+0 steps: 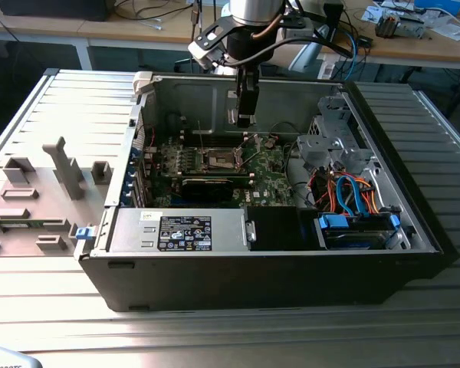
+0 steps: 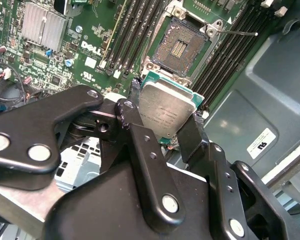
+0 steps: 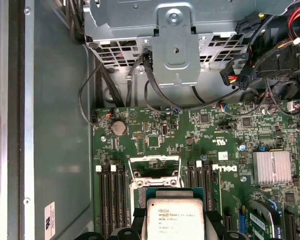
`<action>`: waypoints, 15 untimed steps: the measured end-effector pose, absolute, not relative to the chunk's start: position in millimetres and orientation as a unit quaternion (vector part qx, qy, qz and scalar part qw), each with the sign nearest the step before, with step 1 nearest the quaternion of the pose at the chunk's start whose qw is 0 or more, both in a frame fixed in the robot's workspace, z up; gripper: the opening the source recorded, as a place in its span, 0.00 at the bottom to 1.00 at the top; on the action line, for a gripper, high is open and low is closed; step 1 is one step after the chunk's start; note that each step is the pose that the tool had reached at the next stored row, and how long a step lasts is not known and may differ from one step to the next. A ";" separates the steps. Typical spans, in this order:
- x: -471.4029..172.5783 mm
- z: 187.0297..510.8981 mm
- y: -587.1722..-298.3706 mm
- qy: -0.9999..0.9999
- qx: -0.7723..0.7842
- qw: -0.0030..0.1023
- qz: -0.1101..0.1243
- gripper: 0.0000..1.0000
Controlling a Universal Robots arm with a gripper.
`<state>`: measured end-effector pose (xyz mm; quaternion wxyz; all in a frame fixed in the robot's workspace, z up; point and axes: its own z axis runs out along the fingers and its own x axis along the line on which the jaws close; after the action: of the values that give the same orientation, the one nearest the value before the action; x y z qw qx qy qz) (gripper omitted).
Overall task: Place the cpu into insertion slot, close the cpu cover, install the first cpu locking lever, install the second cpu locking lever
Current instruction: 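Place the cpu into insertion slot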
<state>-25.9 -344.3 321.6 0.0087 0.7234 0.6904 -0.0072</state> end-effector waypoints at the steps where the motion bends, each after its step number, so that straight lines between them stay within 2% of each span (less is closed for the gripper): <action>1: -25.9 321.6 -344.3 0.690 0.724 0.009 -0.007 0.54; 15: -25.9 321.6 -344.3 0.685 0.729 0.009 -0.007 0.54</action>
<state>-25.9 -344.3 321.6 0.0087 0.7285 0.6849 -0.0073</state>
